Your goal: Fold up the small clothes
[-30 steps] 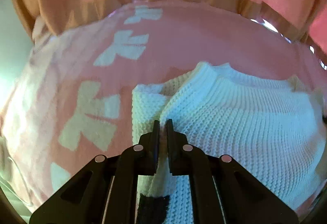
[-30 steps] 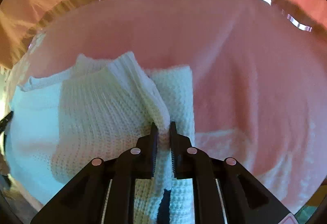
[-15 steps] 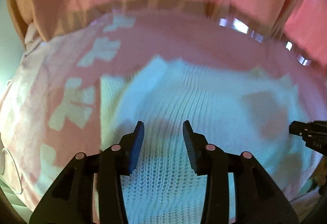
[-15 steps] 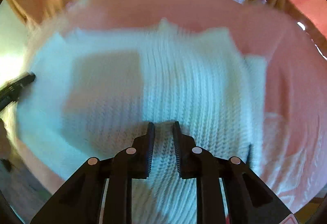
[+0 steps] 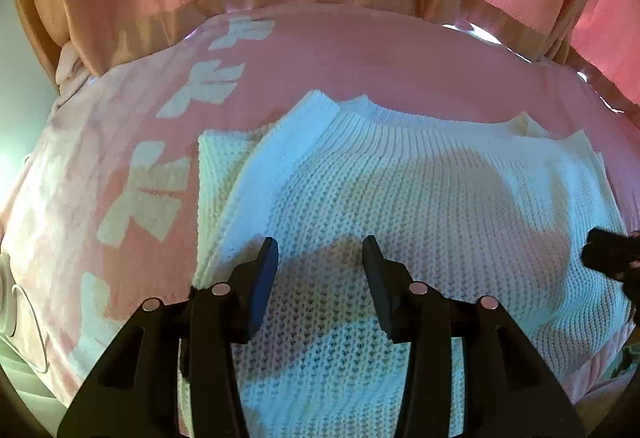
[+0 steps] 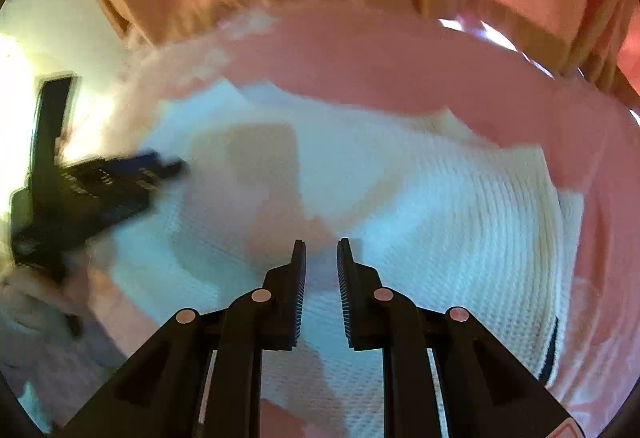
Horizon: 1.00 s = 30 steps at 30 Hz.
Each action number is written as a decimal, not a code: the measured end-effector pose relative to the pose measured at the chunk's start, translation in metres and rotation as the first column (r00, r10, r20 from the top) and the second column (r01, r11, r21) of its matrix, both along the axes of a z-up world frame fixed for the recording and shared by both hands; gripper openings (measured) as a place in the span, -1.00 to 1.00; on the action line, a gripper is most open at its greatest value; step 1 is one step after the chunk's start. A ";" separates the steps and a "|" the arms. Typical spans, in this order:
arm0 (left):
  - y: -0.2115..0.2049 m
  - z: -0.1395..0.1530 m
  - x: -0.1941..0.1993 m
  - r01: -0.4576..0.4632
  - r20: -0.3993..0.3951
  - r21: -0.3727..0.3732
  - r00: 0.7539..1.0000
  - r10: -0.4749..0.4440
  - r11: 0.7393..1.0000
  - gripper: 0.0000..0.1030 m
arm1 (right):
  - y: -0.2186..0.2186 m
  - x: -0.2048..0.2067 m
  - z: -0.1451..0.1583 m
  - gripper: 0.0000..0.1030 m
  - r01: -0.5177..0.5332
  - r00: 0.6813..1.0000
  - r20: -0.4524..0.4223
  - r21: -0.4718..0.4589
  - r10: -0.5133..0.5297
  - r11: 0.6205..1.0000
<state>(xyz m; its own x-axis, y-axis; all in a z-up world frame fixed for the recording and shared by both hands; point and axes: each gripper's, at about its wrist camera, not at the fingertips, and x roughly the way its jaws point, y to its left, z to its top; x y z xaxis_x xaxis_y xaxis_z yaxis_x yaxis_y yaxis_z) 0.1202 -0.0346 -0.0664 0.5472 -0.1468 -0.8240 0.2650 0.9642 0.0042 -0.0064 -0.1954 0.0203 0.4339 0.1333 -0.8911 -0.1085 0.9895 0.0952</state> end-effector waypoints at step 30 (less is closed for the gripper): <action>-0.051 -0.013 -0.003 0.057 0.009 0.020 0.998 -0.057 0.998 0.08 | -0.142 0.020 -0.023 -0.69 0.424 0.900 -0.046 -0.135 -0.433 0.896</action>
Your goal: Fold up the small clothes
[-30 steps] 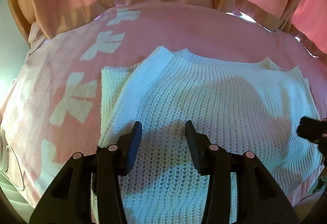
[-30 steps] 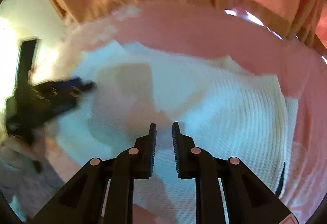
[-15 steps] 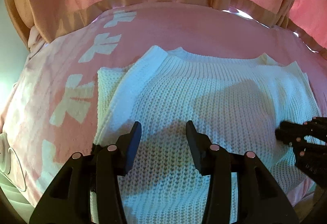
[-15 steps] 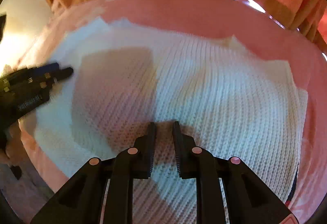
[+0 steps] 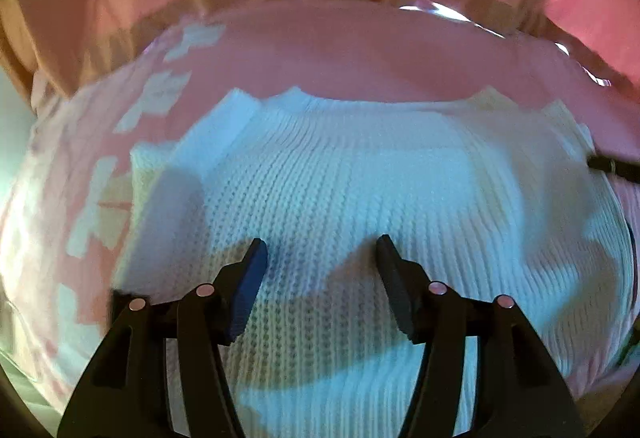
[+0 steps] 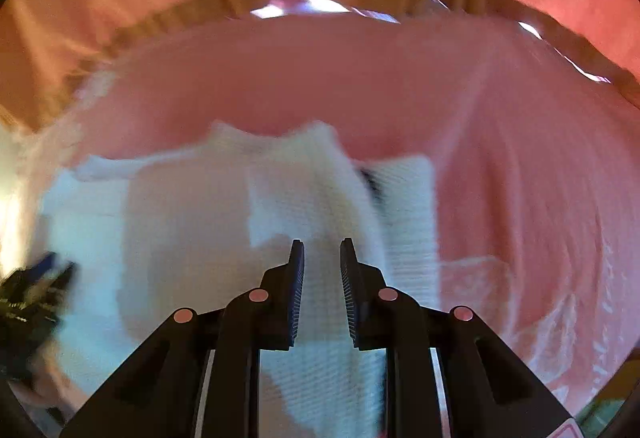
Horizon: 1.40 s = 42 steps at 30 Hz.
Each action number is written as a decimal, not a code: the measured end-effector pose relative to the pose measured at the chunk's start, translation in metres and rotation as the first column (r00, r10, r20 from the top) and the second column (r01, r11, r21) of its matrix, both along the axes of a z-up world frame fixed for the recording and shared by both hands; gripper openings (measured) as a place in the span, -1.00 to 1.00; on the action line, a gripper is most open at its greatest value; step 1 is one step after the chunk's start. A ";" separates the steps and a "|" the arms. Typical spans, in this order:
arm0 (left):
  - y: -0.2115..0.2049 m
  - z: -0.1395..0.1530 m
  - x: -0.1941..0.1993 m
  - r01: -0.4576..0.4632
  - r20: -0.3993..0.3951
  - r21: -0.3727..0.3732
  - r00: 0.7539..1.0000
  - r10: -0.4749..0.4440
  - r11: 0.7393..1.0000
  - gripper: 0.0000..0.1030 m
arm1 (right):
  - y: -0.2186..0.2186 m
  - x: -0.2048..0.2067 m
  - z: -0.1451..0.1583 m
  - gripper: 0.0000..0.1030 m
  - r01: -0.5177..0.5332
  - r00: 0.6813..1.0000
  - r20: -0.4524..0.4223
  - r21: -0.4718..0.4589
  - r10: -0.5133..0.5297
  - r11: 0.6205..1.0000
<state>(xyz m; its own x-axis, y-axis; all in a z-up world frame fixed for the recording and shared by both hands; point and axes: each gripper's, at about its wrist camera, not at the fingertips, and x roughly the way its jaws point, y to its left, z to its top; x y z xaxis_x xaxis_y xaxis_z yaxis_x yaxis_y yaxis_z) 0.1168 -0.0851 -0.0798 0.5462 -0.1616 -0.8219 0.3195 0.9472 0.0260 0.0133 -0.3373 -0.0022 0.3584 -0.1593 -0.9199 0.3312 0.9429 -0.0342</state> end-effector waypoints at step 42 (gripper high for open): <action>0.099 0.096 -0.068 -0.193 -0.121 -0.613 0.981 0.150 0.766 -0.51 | 0.132 0.035 -0.037 -1.00 -0.353 0.933 -0.005 0.167 0.359 0.921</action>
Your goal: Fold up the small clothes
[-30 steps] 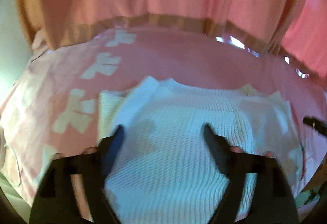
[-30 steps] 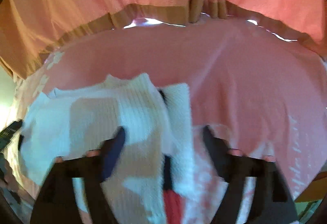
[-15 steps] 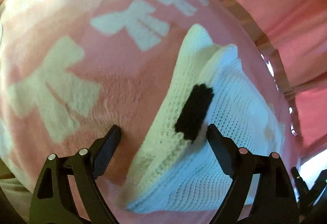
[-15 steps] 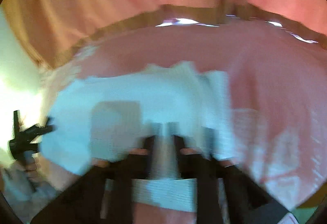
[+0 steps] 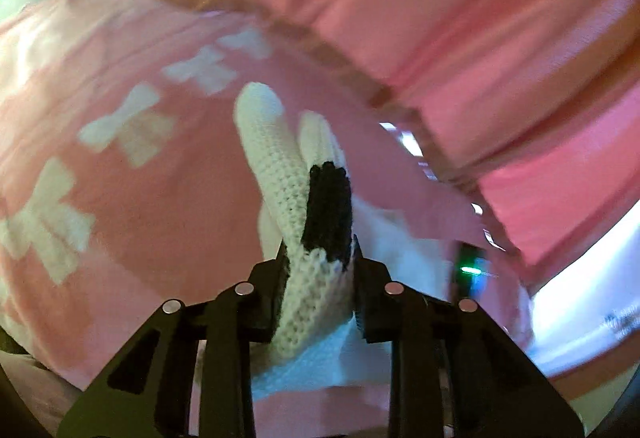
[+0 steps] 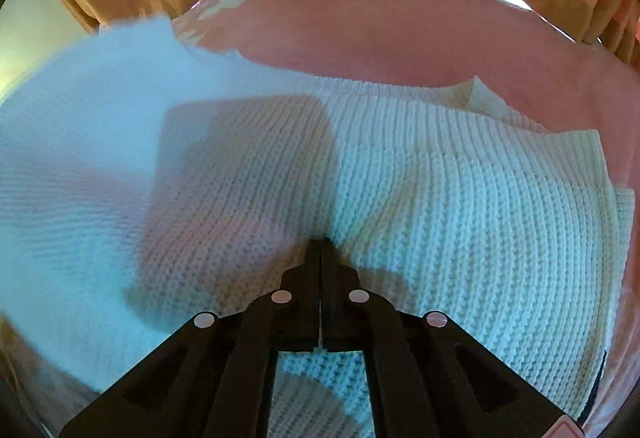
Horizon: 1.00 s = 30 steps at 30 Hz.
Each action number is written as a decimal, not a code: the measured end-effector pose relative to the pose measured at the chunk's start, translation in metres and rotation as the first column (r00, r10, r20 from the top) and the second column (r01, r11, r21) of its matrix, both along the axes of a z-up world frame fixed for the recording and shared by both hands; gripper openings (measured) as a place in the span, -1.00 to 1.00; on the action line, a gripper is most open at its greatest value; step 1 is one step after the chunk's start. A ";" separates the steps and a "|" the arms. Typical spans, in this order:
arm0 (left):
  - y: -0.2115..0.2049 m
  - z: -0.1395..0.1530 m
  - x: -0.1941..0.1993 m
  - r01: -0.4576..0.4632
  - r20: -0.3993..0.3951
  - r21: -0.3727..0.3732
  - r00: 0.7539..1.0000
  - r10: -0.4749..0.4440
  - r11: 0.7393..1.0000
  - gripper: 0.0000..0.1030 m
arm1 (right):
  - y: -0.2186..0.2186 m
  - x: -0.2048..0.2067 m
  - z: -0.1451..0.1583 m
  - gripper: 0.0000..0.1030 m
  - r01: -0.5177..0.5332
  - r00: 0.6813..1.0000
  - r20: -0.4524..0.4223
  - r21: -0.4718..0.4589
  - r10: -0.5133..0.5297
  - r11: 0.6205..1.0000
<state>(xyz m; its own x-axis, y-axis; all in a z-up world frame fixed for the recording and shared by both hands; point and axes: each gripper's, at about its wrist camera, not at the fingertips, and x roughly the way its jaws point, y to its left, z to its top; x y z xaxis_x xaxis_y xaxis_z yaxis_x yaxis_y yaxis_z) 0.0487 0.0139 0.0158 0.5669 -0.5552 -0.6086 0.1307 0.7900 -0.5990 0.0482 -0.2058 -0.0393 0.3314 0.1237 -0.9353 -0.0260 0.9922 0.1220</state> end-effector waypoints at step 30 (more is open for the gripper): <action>-0.186 -0.042 -0.121 0.329 0.136 0.338 0.910 -0.392 0.882 0.73 | -0.148 -0.059 0.073 0.41 0.133 0.988 0.055 0.182 -0.146 0.974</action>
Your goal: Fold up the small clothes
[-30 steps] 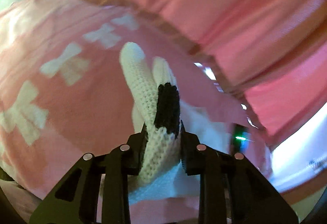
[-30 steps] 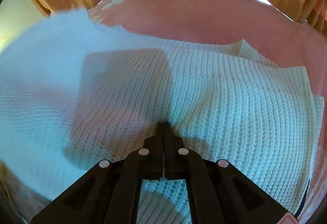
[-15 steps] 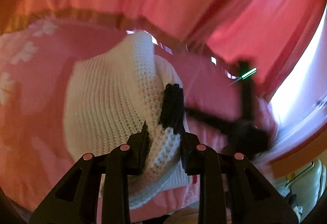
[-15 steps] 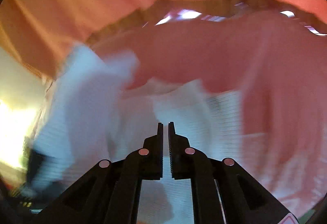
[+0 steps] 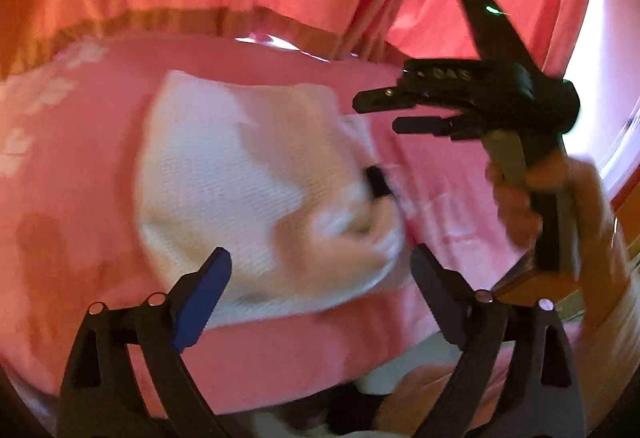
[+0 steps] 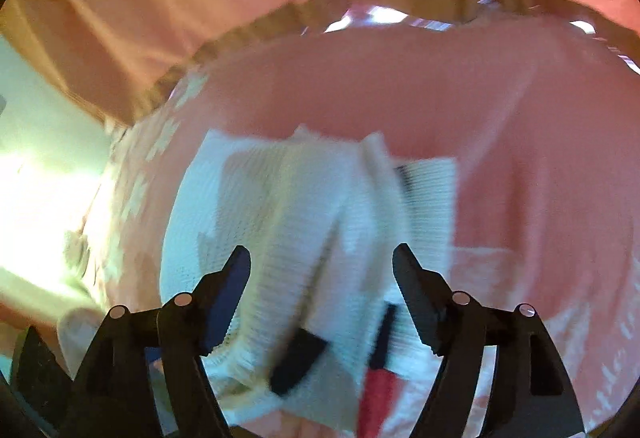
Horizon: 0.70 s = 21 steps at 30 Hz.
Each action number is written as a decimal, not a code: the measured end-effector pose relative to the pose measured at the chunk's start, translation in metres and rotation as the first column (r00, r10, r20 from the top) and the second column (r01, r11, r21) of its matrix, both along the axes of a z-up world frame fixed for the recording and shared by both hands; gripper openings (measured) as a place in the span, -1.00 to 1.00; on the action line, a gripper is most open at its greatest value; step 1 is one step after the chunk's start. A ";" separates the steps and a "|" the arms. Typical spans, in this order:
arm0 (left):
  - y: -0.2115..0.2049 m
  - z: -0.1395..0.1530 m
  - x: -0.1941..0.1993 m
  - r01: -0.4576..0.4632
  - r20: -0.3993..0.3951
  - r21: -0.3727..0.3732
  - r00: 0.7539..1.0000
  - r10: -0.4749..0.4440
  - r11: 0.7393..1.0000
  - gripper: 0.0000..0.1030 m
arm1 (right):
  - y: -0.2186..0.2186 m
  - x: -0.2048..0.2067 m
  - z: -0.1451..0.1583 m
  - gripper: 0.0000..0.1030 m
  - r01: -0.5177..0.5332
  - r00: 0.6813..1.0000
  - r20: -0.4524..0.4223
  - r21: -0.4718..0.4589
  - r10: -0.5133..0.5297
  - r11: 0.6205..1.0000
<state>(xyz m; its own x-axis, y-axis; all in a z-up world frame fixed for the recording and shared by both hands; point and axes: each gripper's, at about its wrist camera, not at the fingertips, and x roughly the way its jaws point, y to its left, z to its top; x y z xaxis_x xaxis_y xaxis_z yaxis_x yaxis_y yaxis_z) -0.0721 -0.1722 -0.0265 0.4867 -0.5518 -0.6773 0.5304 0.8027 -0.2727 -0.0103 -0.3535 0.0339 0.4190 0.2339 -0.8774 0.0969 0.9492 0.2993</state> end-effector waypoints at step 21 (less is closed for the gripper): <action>0.023 -0.059 0.038 -0.060 -0.088 0.122 0.994 0.071 0.991 -0.59 | -0.013 -0.010 0.000 -0.14 0.030 0.999 -0.019 -0.013 -0.031 0.999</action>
